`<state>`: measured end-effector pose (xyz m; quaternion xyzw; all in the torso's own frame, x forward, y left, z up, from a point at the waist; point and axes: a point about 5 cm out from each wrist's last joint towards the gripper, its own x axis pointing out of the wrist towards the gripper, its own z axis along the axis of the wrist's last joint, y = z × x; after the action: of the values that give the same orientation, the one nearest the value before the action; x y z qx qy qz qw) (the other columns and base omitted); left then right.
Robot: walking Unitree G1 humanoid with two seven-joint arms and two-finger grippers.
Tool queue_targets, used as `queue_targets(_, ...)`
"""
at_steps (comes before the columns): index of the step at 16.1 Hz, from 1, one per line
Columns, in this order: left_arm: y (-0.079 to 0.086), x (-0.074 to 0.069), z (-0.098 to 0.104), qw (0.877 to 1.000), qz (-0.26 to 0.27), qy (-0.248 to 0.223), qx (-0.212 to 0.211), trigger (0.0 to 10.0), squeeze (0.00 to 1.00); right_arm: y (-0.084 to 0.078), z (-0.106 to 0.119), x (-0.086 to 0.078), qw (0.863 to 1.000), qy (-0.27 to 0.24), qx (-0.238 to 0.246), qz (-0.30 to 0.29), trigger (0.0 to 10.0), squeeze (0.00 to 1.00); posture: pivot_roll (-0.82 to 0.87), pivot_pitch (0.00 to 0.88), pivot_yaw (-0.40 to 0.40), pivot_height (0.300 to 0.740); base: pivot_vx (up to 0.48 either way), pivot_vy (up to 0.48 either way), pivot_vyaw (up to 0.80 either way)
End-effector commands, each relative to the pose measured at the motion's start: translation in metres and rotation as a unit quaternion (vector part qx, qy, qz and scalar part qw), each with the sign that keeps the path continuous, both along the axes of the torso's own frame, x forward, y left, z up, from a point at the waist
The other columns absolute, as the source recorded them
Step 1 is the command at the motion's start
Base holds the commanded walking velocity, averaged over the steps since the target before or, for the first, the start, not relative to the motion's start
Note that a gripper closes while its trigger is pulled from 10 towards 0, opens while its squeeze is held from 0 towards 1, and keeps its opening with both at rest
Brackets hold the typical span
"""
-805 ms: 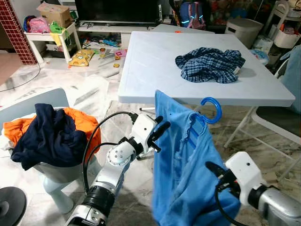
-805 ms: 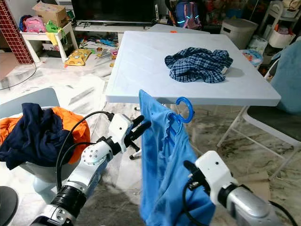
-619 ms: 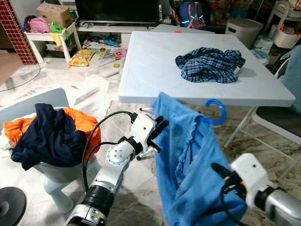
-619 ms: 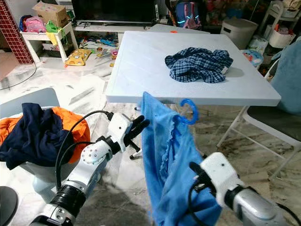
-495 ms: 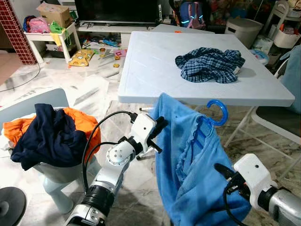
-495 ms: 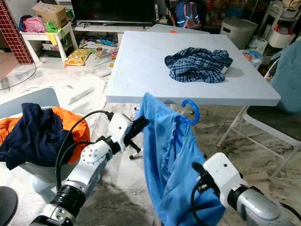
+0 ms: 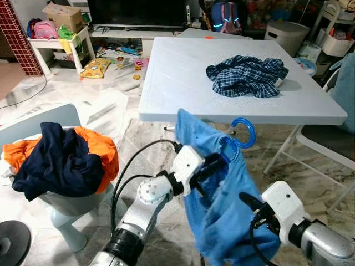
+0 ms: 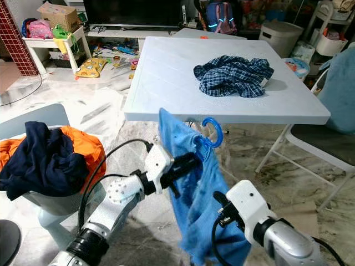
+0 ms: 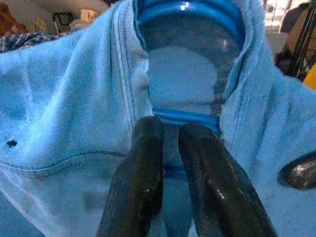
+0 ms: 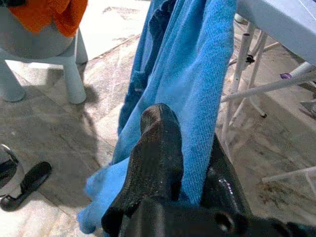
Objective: Hang hanger
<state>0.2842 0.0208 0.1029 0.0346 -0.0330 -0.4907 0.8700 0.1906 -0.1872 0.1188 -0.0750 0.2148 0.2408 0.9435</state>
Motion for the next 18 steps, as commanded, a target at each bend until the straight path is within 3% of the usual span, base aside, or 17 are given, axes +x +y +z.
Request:
queue_targets(1, 0.000, 0.001, 0.004, 1.000, 0.000, -0.010, 0.002, 10.0, 1.00, 0.003, 0.009, 0.003, 1.000, -0.021, 0.001, 0.008, 10.0, 0.00, -0.04, 0.000, -0.049, 0.740, 0.000, 0.000, 0.00)
queue_targets(7, 0.008, 0.012, 0.003, 0.999, 0.021, -0.022, 0.032, 10.0, 1.00, 0.005, 0.015, 0.000, 0.999, -0.021, 0.011, 0.021, 10.0, 0.00, -0.05, 0.000, -0.041, 0.740, 0.000, 0.000, 0.00)
queue_targets(10, 0.006, 0.010, 0.001, 0.998, 0.018, -0.033, 0.045, 10.0, 1.00, 0.010, 0.027, 0.005, 0.998, -0.045, 0.048, 0.008, 10.0, 0.00, -0.05, 0.000, -0.042, 0.740, 0.000, 0.000, 0.00)
queue_targets(14, -0.001, 0.012, 0.005, 0.998, 0.023, -0.042, 0.034, 10.0, 1.00, 0.016, 0.034, 0.019, 0.996, -0.074, 0.053, 0.002, 10.0, 0.00, -0.05, 0.000, -0.045, 0.740, 0.000, 0.000, 0.00)
queue_targets(18, 0.007, 0.024, 0.009, 0.993, 0.087, -0.066, 0.046, 10.0, 1.00, 0.024, 0.049, 0.022, 0.992, -0.091, 0.082, 0.012, 10.0, 0.00, -0.06, 0.000, -0.045, 0.740, 0.000, 0.000, 0.00)
